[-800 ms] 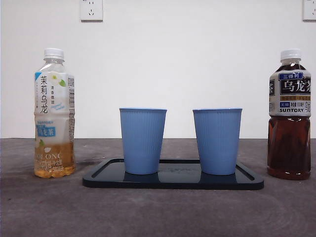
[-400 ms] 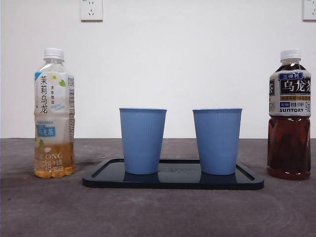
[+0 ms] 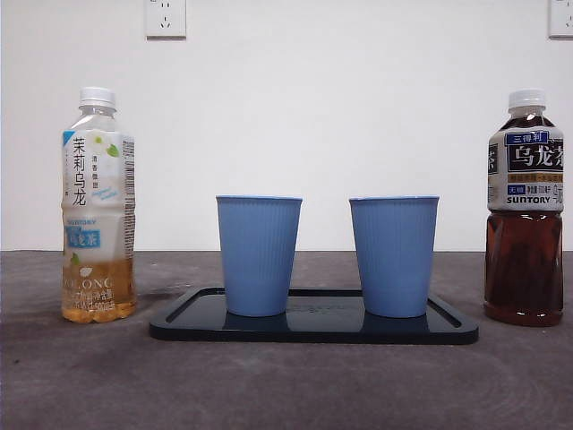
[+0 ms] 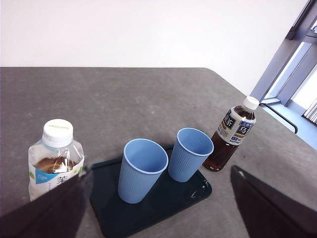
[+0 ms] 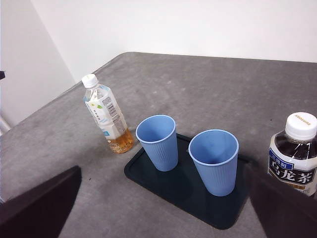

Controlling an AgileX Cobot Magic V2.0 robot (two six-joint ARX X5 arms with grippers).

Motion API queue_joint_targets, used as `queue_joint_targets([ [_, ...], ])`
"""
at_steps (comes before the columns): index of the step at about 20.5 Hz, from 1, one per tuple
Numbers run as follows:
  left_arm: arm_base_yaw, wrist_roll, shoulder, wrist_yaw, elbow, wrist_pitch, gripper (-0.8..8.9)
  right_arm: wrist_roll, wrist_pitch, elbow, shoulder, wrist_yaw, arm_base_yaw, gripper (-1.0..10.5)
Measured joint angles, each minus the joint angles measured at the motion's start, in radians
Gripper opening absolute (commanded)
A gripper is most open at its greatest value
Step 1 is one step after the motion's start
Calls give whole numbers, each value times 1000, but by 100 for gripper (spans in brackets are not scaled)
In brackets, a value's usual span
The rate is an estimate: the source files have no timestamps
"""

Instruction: Pour the drink into the cup

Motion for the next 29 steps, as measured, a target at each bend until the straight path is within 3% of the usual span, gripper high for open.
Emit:
queue_joint_targets([
  [9, -11, 0, 0, 0, 0, 0, 468, 8, 0, 0, 0, 5, 0, 555],
  [21, -14, 6, 21, 0, 0, -18, 467, 65, 19, -16, 30, 230, 0, 554],
  [29, -14, 21, 39, 0, 0, -26, 467, 82, 134, -185, 30, 314, 0, 553],
])
